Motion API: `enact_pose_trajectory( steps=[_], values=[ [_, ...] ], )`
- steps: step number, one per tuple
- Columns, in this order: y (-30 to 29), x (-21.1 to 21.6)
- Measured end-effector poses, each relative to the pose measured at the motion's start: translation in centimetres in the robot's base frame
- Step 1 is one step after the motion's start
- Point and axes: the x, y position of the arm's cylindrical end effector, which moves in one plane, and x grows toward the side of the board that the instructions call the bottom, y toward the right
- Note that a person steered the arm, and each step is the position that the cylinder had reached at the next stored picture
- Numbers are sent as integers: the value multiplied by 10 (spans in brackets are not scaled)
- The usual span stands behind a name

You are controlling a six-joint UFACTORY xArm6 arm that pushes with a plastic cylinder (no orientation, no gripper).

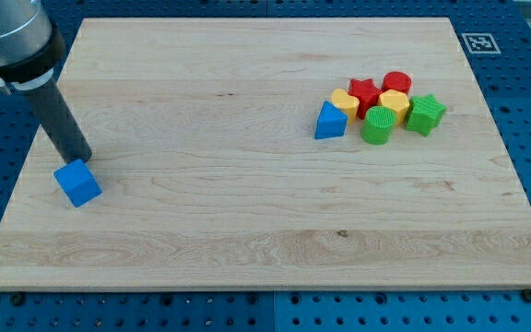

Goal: Move the blue cube to the bottom left corner

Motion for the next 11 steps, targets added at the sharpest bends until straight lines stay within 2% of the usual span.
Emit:
enact_pose_trajectory(
  steps=[1, 2, 4, 5, 6, 7, 9, 11],
  values=[
    [0, 27],
    [0, 37],
    [52, 38],
    [60, 38],
    [60, 38],
    [61, 61],
    [61, 63],
    [17, 66]
  ],
)
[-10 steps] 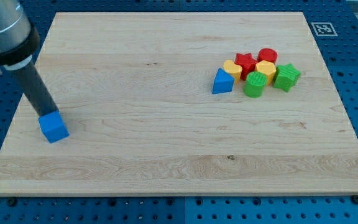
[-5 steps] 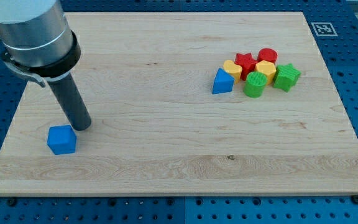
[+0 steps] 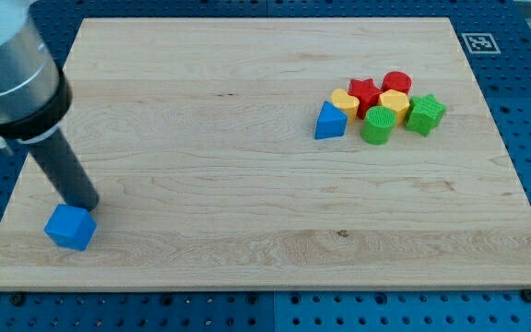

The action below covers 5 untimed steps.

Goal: Move the blue cube to the bottom left corner

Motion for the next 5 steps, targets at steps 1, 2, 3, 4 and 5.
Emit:
enact_pose_trajectory(
  steps=[1, 2, 3, 4, 5],
  values=[
    [-6, 14],
    [-6, 15],
    [-6, 15],
    [-6, 17],
    [-6, 17]
  ],
)
